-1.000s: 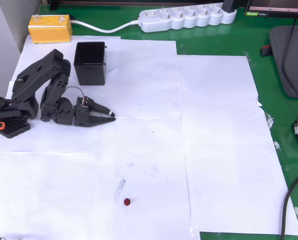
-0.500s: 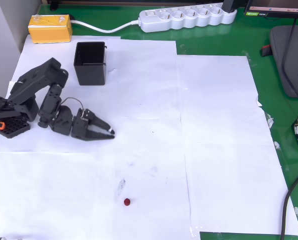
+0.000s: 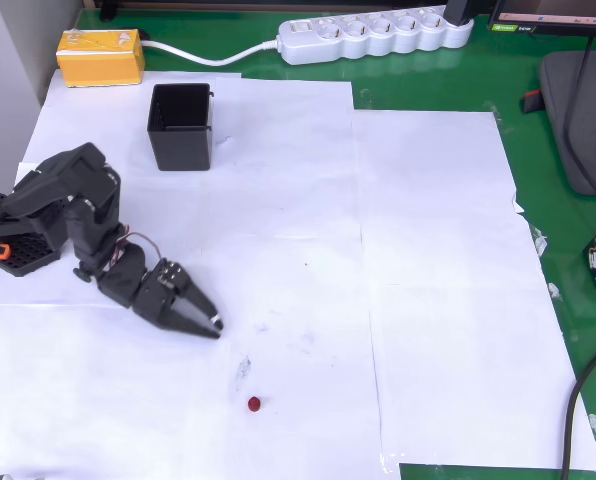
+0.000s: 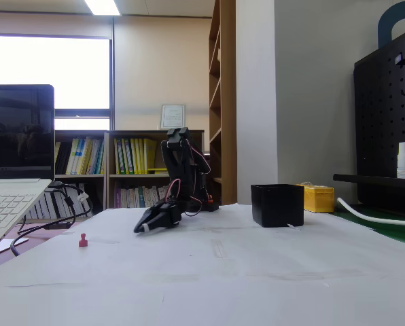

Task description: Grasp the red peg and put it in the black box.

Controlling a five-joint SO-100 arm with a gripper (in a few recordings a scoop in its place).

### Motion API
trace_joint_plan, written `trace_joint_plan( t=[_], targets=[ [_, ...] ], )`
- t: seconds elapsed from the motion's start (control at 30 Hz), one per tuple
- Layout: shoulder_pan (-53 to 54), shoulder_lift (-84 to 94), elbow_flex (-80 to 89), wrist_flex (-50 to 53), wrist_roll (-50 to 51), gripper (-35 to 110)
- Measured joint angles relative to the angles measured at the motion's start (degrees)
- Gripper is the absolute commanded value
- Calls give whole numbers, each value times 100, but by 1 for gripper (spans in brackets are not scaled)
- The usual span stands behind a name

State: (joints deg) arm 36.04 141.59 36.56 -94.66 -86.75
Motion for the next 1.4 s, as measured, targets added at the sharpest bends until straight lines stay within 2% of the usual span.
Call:
trace_joint_plan(
  t=[0.43,0.67,1.0,1.4],
  targets=[
    [264,-457,141,1090,9,0],
    [325,-554,141,1292,35,0],
    [325,-1002,123,2013,-369,0],
    [413,-1099,141,2188,-598,20]
  ],
)
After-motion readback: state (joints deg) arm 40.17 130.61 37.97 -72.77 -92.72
